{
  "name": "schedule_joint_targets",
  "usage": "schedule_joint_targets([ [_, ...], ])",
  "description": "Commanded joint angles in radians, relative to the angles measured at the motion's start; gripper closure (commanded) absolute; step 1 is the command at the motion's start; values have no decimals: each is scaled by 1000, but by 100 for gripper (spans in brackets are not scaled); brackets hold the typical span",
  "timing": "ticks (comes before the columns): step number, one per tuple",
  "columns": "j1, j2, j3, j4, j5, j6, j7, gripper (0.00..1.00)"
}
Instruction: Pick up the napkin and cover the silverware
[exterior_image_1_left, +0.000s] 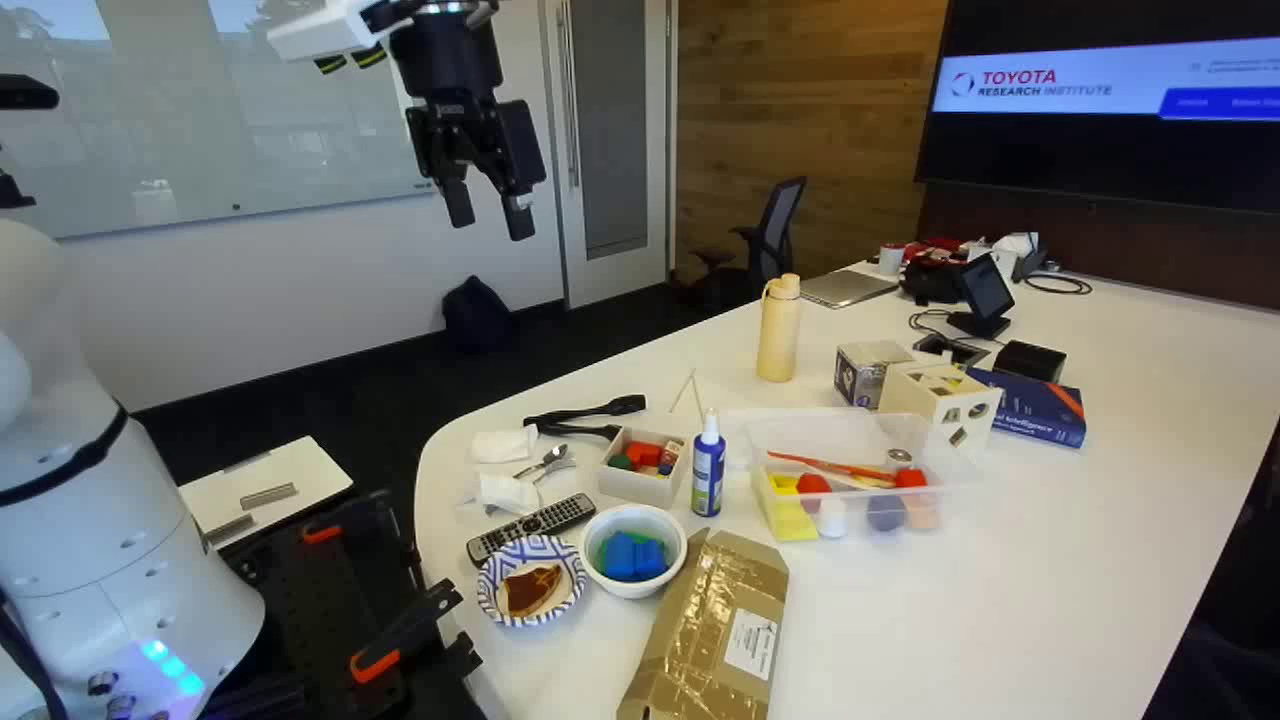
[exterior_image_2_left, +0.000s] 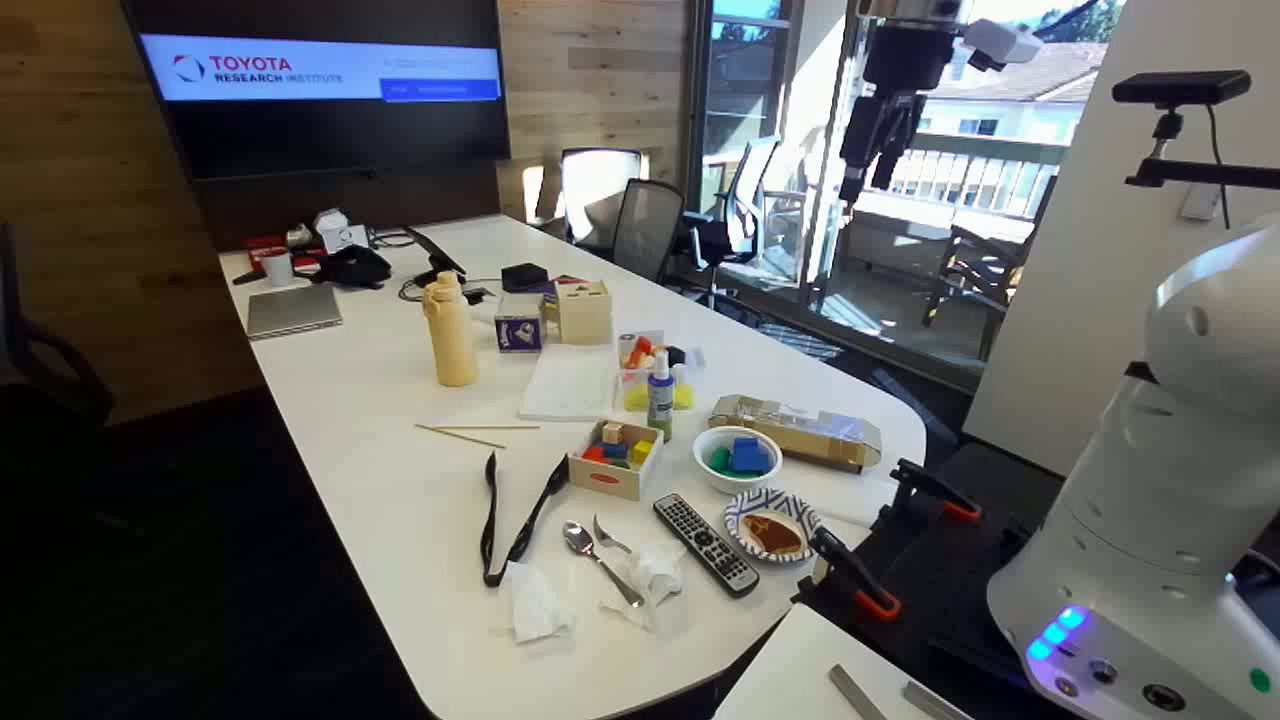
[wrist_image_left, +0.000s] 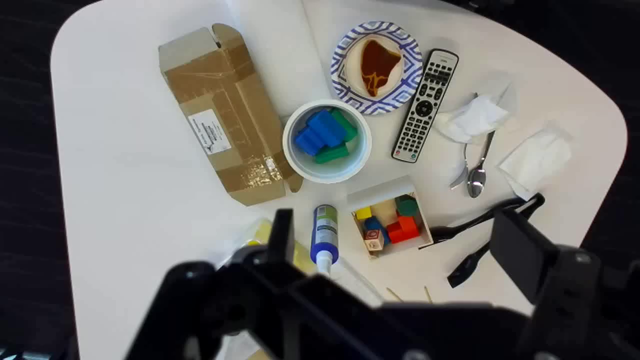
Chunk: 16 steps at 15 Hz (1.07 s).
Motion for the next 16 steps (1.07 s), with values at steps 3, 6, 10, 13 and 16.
schedule_joint_targets([
  [3, 0, 1, 0, 2, 0, -3, 0, 0],
  [6, 0, 1, 0, 2, 0, -3, 0, 0],
  [10, 4, 149, 179, 52, 26, -11, 284, 0],
  [13, 45, 252, 337, 84, 43, -35, 497, 0],
  [16, 102, 392, 483, 128, 42, 25, 676, 0],
])
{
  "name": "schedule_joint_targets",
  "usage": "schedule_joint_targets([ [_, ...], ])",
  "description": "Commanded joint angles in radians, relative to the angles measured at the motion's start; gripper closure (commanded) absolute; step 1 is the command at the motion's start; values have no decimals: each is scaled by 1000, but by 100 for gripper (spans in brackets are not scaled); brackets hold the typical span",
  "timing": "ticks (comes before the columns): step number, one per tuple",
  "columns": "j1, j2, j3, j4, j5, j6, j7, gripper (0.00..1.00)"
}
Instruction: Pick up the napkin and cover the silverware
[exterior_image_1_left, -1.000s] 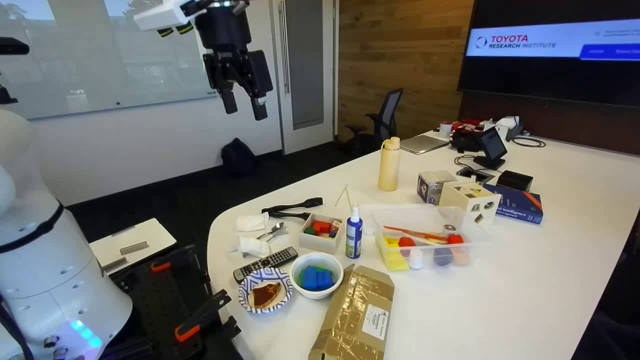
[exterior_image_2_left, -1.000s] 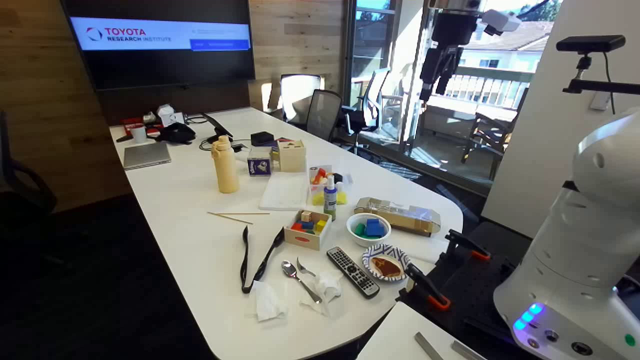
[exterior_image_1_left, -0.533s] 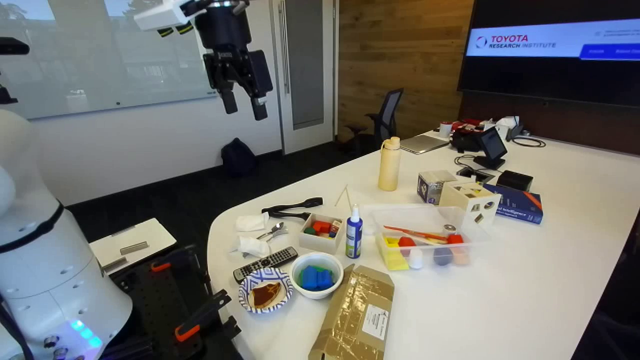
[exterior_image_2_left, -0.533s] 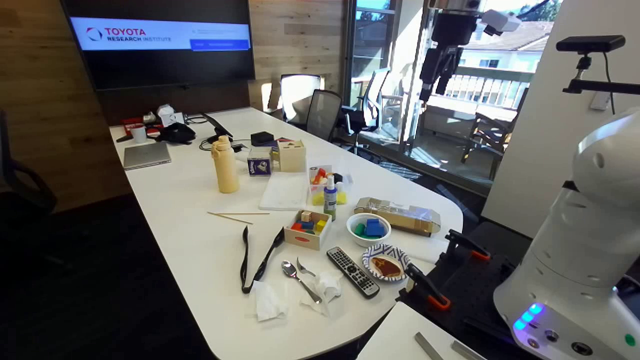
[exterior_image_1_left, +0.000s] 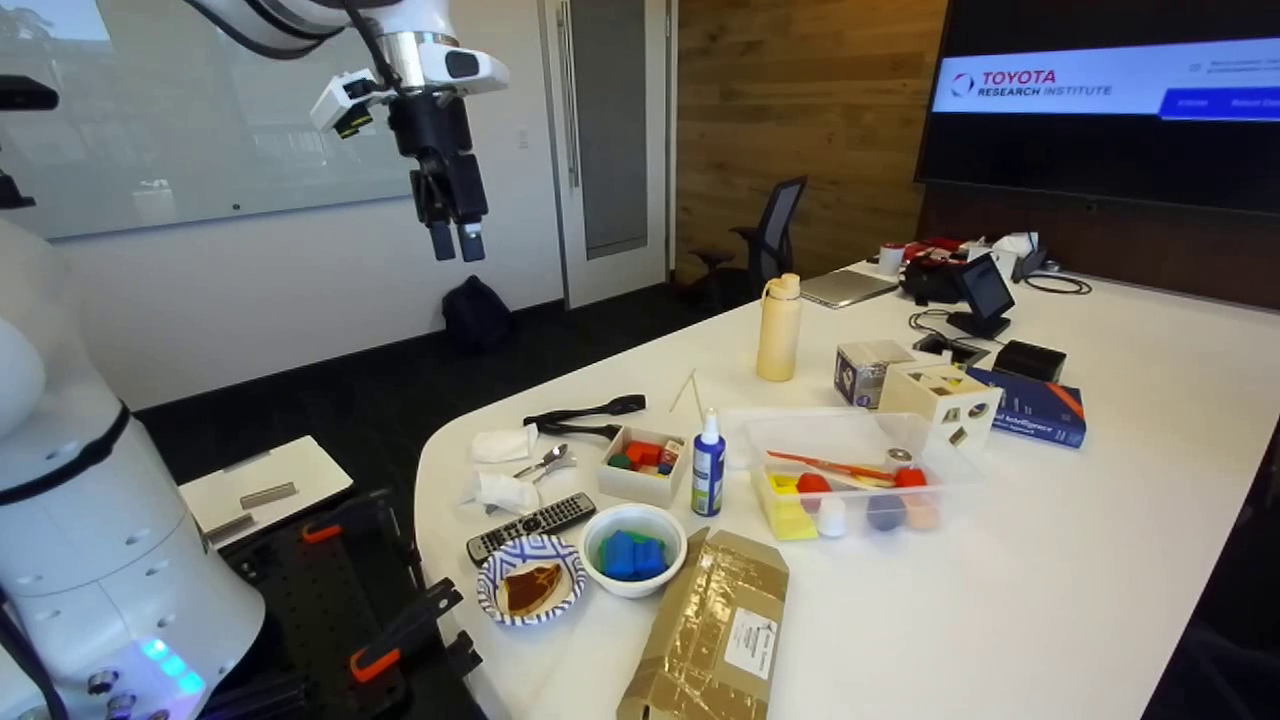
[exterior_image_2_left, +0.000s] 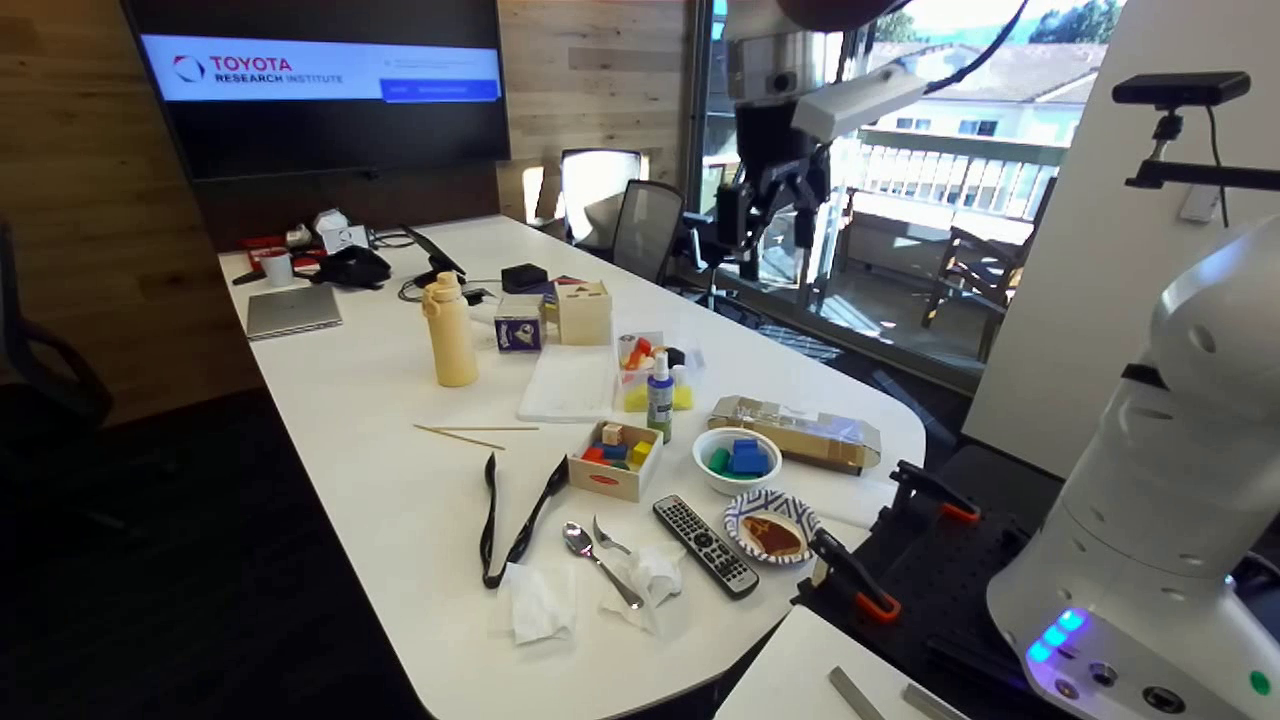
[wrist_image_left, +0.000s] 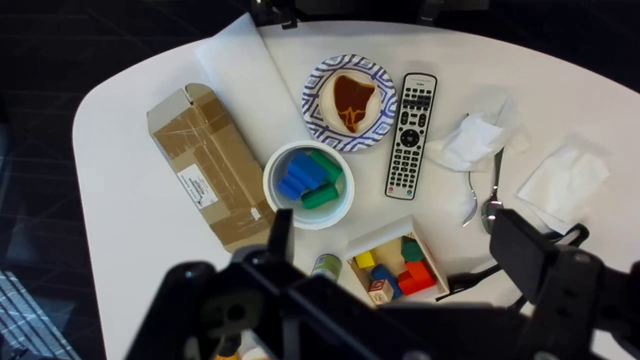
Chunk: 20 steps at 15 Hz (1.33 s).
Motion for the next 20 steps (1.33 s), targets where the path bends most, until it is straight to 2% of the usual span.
schedule_joint_targets([
  [1, 66, 199, 119, 98, 3, 59, 205, 0],
  [5, 112, 434, 233, 187, -69, 235, 461, 0],
  [8, 159, 624, 247, 256, -267, 348, 695, 0],
  [11, 267, 817, 159, 354, -444, 387, 882, 0],
  [13, 347, 944, 84, 434, -494, 406, 940, 0],
  [16, 450, 1142, -12, 585, -482, 425, 936, 0],
  [20, 537, 1398, -88, 821, -392, 439, 884, 0],
])
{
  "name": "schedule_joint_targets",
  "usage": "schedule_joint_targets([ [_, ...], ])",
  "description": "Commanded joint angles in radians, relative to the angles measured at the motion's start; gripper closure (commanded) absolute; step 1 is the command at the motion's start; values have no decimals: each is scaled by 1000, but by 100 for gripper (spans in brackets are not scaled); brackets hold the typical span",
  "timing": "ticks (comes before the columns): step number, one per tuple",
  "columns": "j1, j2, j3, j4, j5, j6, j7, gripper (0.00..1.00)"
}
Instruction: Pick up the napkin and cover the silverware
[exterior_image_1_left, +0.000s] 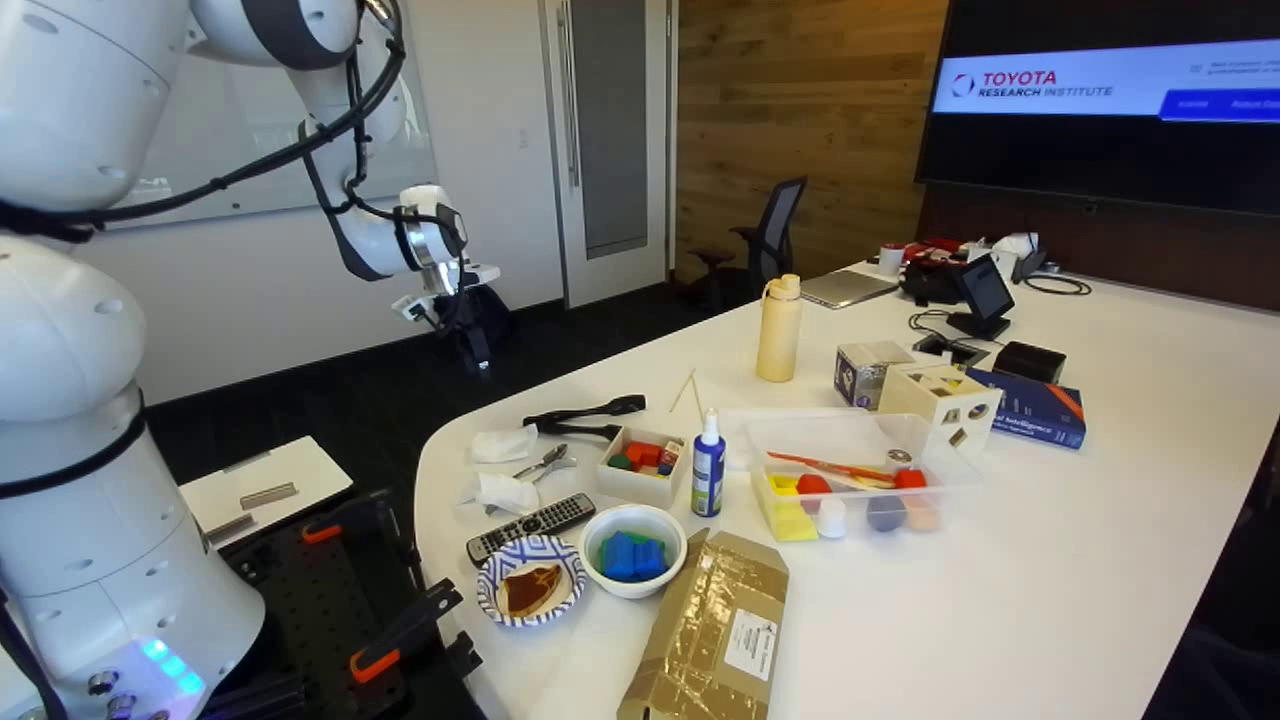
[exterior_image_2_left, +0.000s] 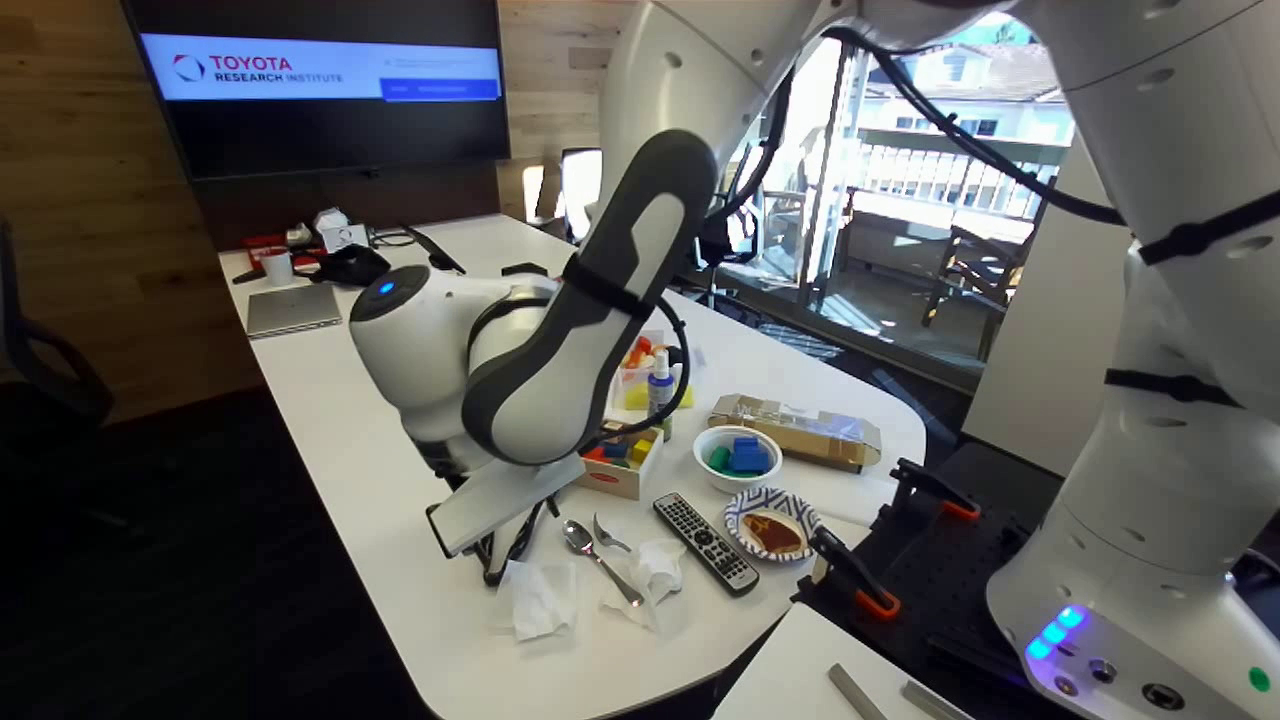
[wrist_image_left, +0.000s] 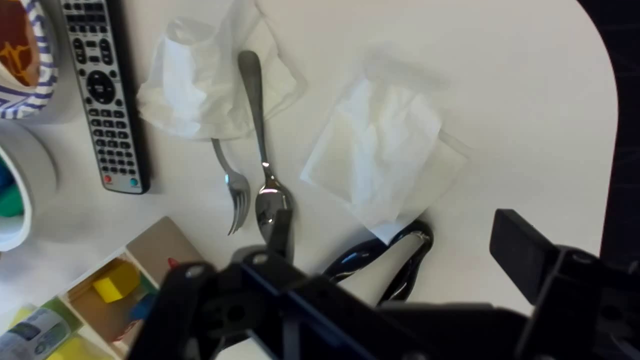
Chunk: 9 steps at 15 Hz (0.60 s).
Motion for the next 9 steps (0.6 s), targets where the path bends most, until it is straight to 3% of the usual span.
schedule_joint_targets([
  [1, 74, 231, -61, 251, 79, -16, -48, 0],
  [4, 104, 345, -83, 408, 166, -66, -97, 0],
  [9, 132, 363, -110, 491, 261, -138, -129, 0],
])
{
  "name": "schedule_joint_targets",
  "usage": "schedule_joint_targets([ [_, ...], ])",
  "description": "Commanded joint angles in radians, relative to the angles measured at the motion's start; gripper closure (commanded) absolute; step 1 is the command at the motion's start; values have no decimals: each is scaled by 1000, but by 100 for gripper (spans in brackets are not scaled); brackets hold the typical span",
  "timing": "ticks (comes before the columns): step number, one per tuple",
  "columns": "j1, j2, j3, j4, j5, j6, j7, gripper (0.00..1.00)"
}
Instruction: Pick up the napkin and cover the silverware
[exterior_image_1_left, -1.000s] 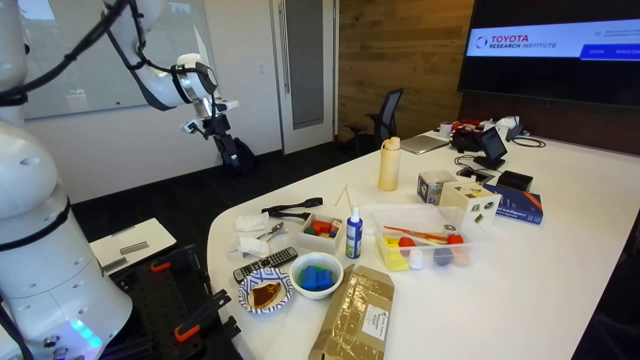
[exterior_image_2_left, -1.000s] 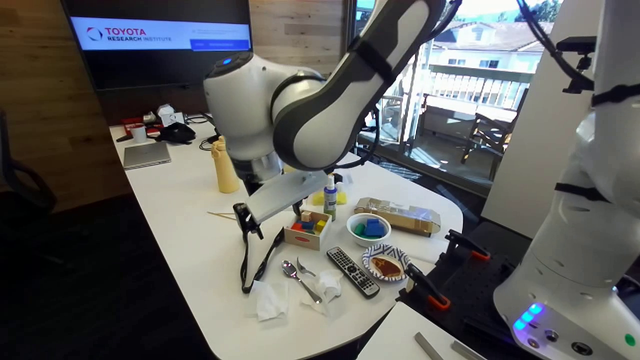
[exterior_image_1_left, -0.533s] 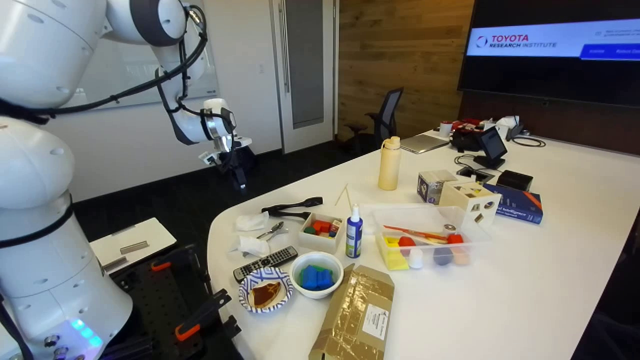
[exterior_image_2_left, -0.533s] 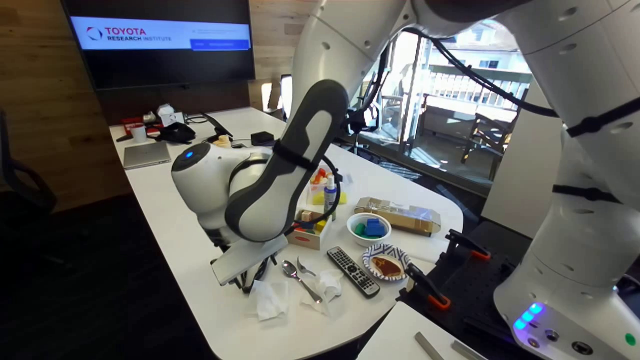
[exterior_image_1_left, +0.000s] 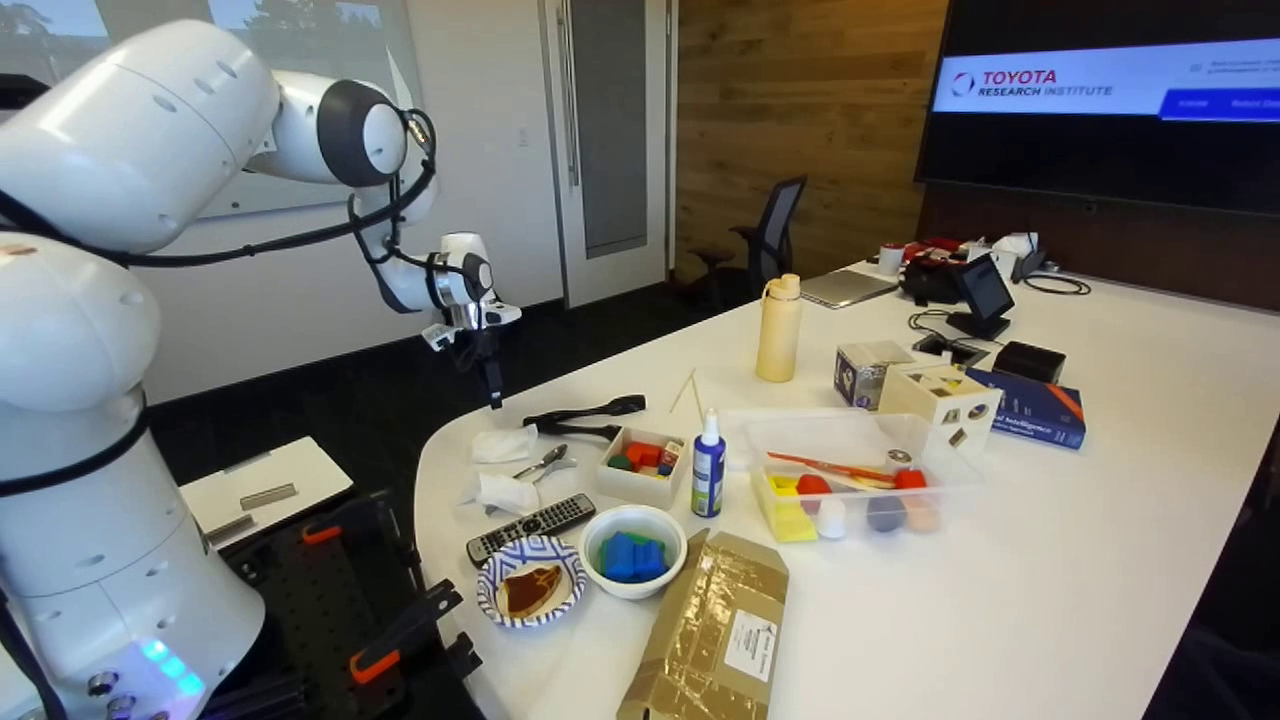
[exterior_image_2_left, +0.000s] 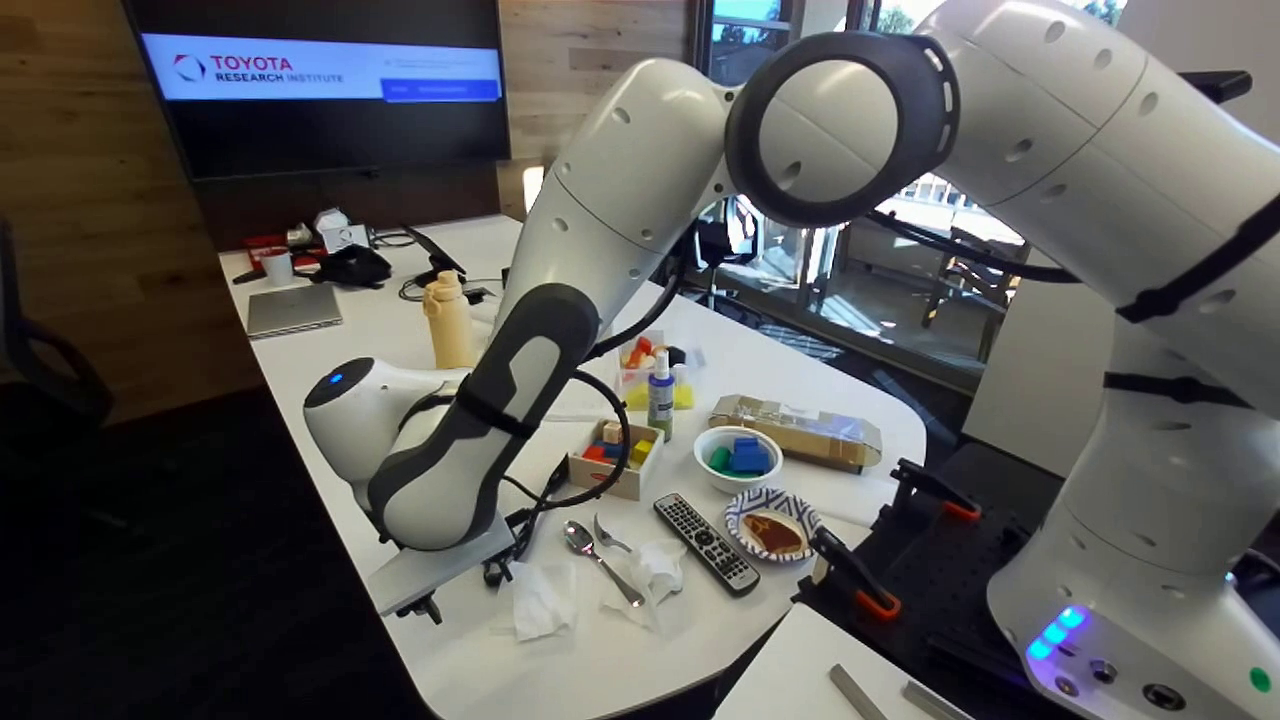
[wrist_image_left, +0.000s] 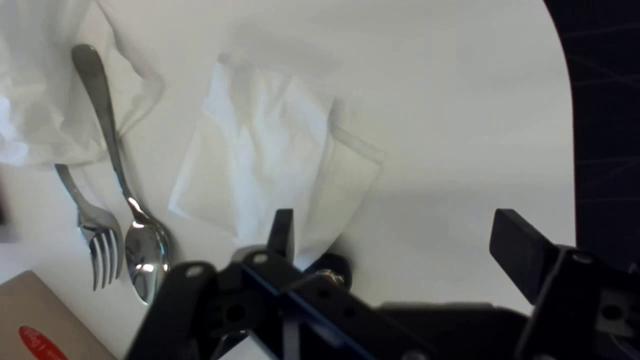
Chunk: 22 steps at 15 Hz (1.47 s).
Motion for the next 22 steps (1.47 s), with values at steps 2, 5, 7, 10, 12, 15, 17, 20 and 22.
schedule_joint_targets([
  [2, 39, -13, -34, 69, 72, -117, -18, 0],
  [5, 50, 10, -58, 81, 72, -157, -1, 0],
  [7, 57, 20, -78, 80, 66, -178, 7, 0],
  [10, 61, 40, -98, 83, 64, -198, 8, 0],
  [12, 62, 51, -103, 86, 67, -207, 6, 0],
  [15, 62, 53, -105, 78, 69, -222, 8, 0],
  [17, 60, 54, -105, 73, 69, -235, 9, 0],
  [20, 59, 61, -103, 75, 68, -256, 10, 0],
  [22, 60, 69, -101, 77, 70, -264, 15, 0],
])
